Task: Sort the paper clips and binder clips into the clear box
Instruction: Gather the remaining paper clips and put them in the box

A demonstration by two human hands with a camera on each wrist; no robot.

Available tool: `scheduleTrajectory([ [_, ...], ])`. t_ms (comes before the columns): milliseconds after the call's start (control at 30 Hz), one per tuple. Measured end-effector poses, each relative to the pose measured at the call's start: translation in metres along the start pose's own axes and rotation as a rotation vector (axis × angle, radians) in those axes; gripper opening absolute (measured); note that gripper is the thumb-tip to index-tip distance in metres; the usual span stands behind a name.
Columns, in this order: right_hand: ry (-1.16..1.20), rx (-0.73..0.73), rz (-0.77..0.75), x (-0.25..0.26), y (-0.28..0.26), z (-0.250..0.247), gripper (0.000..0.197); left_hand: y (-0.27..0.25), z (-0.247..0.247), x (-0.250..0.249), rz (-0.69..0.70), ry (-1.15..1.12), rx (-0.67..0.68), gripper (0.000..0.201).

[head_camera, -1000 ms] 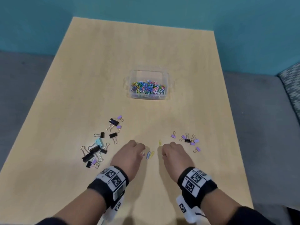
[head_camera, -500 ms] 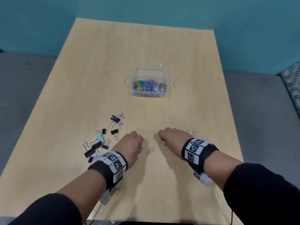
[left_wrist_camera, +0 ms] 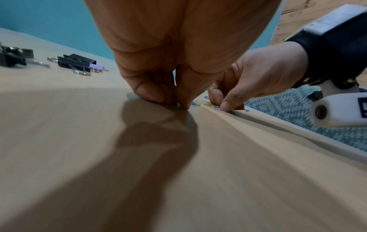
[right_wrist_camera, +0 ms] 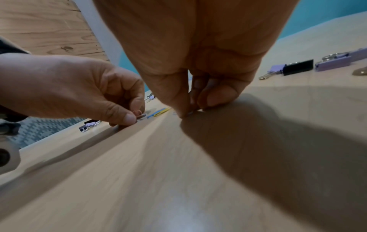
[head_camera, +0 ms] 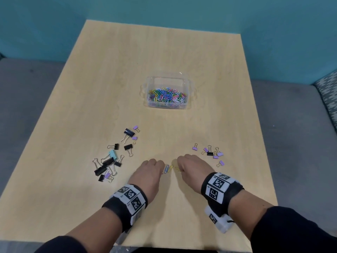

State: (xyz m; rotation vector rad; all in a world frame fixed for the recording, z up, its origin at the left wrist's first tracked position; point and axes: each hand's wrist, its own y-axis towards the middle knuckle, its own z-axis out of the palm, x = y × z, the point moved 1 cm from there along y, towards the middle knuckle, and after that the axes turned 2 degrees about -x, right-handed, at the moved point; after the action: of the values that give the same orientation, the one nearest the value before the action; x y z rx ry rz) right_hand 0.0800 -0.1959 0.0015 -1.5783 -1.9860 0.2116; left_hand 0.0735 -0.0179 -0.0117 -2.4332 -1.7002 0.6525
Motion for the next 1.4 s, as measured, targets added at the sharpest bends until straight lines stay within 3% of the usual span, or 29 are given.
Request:
scheduleTrajectory([
  [433,0.033,0.010,0.055,0.014,-0.008,0.002,0.024,-0.005,0.002,-0.010,-0.103,-0.134,-0.057,0.021],
  [600,0.127,-0.029,0.133,0.000,-0.021,-0.001,0.015,-0.002,-0.001,-0.019,-0.193,-0.382,-0.113,0.016],
  [800,0.113,-0.083,0.135,0.005,-0.025,0.005,0.014,0.014,0.003,-0.031,-0.171,-0.287,-0.180,0.015],
  [1000,0.115,-0.079,0.159,0.010,-0.008,0.004,0.011,0.022,-0.003,-0.026,-0.153,-0.184,-0.103,0.021],
  [1400,-0.013,-0.058,-0.059,0.017,-0.005,0.009,0.042,0.017,-0.010,-0.022,-0.099,-0.133,0.009,0.020],
])
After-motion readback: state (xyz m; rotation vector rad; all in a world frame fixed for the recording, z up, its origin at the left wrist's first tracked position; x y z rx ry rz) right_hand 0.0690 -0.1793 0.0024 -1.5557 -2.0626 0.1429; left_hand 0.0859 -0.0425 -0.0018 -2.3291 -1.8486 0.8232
